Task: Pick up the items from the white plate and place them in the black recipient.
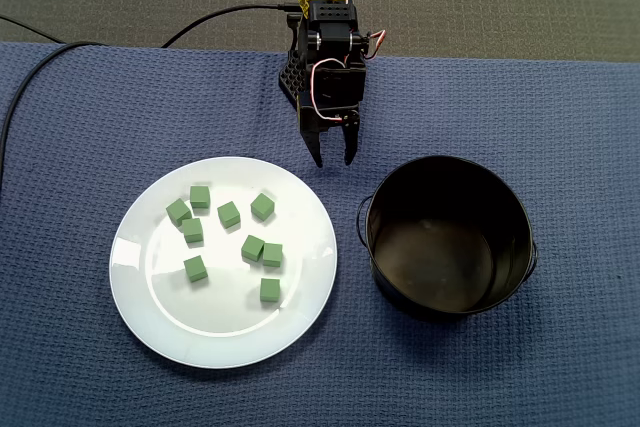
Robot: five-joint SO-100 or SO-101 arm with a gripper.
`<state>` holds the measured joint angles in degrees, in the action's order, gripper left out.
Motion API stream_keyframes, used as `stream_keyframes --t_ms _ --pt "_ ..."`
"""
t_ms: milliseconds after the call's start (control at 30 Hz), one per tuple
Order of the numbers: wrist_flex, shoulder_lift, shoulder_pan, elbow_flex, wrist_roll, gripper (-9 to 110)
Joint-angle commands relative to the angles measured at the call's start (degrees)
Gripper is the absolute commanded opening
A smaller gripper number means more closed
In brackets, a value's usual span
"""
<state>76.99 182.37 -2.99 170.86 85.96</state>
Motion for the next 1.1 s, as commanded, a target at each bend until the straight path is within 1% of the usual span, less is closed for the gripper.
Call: stream_keyframes --t_ms 0,133,333,433,600,667,767,833,967,1067 --pt "7.2 -1.1 -2.0 -2.1 -34.5 15" --pt "5.3 -5.6 -1.1 -4.2 -36.5 13" --pt "4.4 -11.3 -0.2 -9.1 -37.9 15" --pt "3.2 -18.4 2.6 -14.7 -40.1 14" --pt "4.6 -34.1 9.6 -30.0 -41.8 17" --pt "4.7 -38.1 11.3 -35.3 -40.5 18" --pt "2.3 -41.7 12.7 -42.5 -35.9 18" --pt "4.1 -44.3 14.8 -48.1 -32.8 17" --pt "6.8 -51.3 22.1 -54.8 -25.9 19" --pt "1.6 -55.6 28.8 -55.6 -20.7 19"
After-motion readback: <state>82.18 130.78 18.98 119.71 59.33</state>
